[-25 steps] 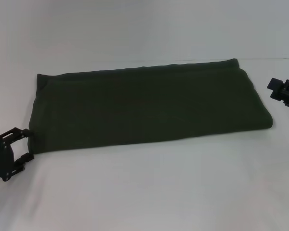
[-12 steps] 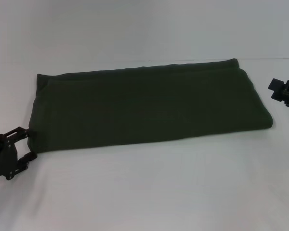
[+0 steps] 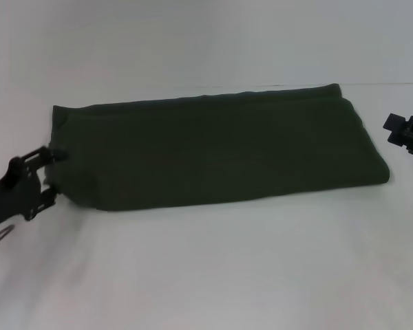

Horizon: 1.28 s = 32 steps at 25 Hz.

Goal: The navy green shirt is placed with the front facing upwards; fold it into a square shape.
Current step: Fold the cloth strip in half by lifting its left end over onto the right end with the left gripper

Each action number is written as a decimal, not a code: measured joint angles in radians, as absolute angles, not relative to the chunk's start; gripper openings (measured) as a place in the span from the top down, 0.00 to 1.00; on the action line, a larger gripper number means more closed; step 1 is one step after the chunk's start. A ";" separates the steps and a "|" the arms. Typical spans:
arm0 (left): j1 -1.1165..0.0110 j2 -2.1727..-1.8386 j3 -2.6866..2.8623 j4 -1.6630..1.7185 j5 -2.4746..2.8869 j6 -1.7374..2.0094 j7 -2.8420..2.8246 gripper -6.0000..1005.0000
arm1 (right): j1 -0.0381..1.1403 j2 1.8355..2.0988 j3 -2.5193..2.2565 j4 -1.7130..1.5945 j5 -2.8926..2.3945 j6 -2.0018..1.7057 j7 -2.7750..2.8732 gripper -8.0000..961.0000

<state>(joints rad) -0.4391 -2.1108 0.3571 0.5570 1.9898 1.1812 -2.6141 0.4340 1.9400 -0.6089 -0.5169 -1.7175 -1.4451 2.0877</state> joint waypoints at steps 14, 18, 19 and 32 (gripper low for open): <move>-0.385 -2.119 0.362 0.527 1.965 1.220 -2.569 0.30 | 0.429 1.940 -0.602 -0.491 -1.721 -1.444 2.064 0.39; -0.396 -2.118 0.386 0.526 1.973 1.222 -2.581 0.30 | 0.424 1.941 -0.600 -0.490 -1.723 -1.447 2.063 0.39; -0.398 -2.118 0.394 0.525 1.976 1.222 -2.586 0.30 | 0.423 1.941 -0.599 -0.489 -1.723 -1.448 2.063 0.39; -0.416 -2.117 0.417 0.527 2.022 1.163 -2.624 0.30 | 0.410 1.942 -0.595 -0.489 -1.719 -1.450 2.063 0.39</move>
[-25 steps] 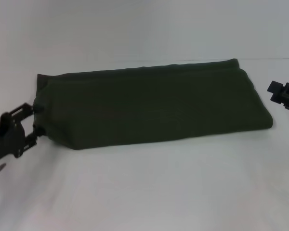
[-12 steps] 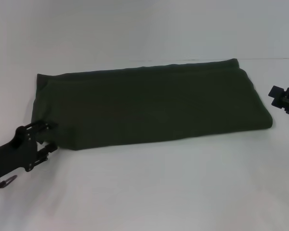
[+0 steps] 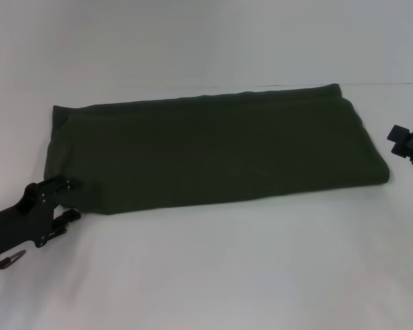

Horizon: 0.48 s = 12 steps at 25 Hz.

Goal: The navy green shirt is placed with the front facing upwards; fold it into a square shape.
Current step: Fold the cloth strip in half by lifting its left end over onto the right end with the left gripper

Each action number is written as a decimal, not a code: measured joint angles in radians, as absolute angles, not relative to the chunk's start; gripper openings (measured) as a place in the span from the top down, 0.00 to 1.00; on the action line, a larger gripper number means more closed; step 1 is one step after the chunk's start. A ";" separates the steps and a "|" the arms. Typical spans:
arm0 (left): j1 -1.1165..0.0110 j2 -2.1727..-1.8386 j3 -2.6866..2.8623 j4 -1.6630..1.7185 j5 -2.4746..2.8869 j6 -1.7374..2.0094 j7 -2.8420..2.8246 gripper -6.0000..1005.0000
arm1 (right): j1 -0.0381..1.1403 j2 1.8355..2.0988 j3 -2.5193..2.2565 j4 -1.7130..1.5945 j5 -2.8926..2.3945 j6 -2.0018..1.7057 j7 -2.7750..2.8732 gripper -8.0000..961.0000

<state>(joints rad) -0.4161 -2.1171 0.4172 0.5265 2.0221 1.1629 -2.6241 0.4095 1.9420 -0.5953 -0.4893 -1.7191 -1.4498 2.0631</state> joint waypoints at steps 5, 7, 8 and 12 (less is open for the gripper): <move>-0.427 -2.115 0.420 0.533 2.023 1.137 -2.620 0.30 | 0.409 1.942 -0.595 -0.489 -1.717 -1.449 2.063 0.39; -0.431 -2.115 0.420 0.534 2.023 1.125 -2.617 0.30 | 0.410 1.942 -0.595 -0.489 -1.717 -1.448 2.063 0.39; -0.435 -2.114 0.420 0.535 2.022 1.115 -2.614 0.30 | 0.410 1.942 -0.595 -0.489 -1.717 -1.448 2.063 0.39; -0.450 -2.113 0.420 0.533 2.017 1.089 -2.597 0.30 | 0.409 1.942 -0.591 -0.489 -1.716 -1.447 2.063 0.39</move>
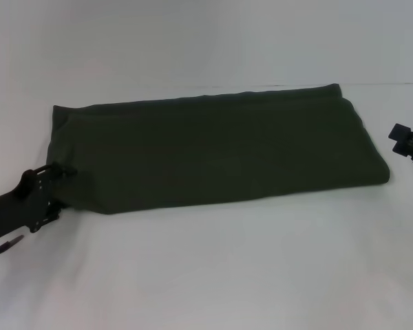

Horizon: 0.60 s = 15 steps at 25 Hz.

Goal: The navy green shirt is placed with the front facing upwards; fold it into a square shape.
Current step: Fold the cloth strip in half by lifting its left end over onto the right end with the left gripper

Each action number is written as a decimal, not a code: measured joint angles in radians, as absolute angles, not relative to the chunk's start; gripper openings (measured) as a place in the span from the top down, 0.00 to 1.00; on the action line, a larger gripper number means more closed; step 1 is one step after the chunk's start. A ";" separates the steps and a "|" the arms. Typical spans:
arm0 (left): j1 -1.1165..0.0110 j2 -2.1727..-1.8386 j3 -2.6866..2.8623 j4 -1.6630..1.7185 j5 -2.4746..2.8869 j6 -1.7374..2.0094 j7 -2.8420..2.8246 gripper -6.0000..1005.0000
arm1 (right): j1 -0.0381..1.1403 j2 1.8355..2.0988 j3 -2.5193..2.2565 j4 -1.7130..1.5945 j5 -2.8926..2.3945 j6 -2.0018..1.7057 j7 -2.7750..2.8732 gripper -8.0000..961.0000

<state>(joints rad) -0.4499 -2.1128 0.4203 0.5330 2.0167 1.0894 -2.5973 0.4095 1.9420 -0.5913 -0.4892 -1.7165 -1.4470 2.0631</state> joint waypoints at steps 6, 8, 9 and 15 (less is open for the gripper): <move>-0.477 -2.119 0.420 0.525 2.018 1.054 -2.572 0.30 | 0.412 1.942 -0.583 -0.489 -1.716 -1.449 2.063 0.39; -0.481 -2.120 0.420 0.525 2.016 1.053 -2.561 0.30 | 0.412 1.941 -0.581 -0.489 -1.716 -1.450 2.063 0.39; -0.481 -2.120 0.420 0.524 2.015 1.054 -2.554 0.30 | 0.412 1.941 -0.578 -0.489 -1.716 -1.450 2.063 0.39; -0.470 -2.121 0.420 0.530 2.019 1.058 -2.551 0.32 | 0.410 1.941 -0.571 -0.489 -1.716 -1.452 2.063 0.39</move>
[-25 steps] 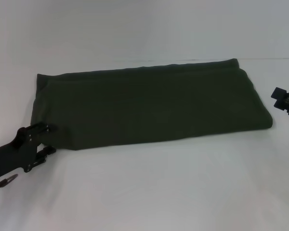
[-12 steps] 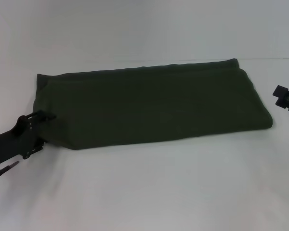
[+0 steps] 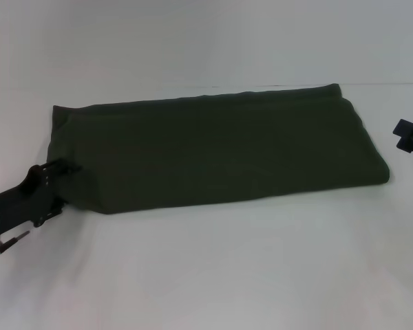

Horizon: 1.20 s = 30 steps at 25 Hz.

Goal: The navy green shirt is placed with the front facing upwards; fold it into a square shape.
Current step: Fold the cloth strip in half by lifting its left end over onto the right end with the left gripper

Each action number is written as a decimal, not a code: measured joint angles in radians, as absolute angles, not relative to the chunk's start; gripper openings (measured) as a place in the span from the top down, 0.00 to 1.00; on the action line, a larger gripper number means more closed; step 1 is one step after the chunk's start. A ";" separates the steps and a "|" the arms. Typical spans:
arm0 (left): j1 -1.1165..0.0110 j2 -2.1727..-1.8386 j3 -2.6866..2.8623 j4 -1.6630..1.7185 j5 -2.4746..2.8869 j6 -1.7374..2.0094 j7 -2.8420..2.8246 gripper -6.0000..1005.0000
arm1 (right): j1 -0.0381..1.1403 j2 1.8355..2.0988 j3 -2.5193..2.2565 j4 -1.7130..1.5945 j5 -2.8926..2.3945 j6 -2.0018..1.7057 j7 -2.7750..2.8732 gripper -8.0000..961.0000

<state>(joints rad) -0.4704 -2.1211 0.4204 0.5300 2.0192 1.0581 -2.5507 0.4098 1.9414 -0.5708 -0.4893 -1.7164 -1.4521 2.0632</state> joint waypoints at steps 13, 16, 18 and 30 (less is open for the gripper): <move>-0.453 -2.124 0.421 0.541 2.019 1.059 -2.524 0.47 | 0.402 1.941 -0.558 -0.489 -1.718 -1.452 2.063 0.39; -0.445 -2.124 0.425 0.544 2.020 1.063 -2.523 0.57 | 0.401 1.941 -0.557 -0.489 -1.718 -1.452 2.064 0.39; -0.434 -2.125 0.425 0.548 2.020 1.072 -2.523 0.67 | 0.400 1.940 -0.557 -0.489 -1.718 -1.450 2.065 0.39; -0.399 -2.121 0.409 0.587 2.018 1.111 -2.469 0.99 | 0.398 1.942 -0.544 -0.489 -1.716 -1.447 2.071 0.39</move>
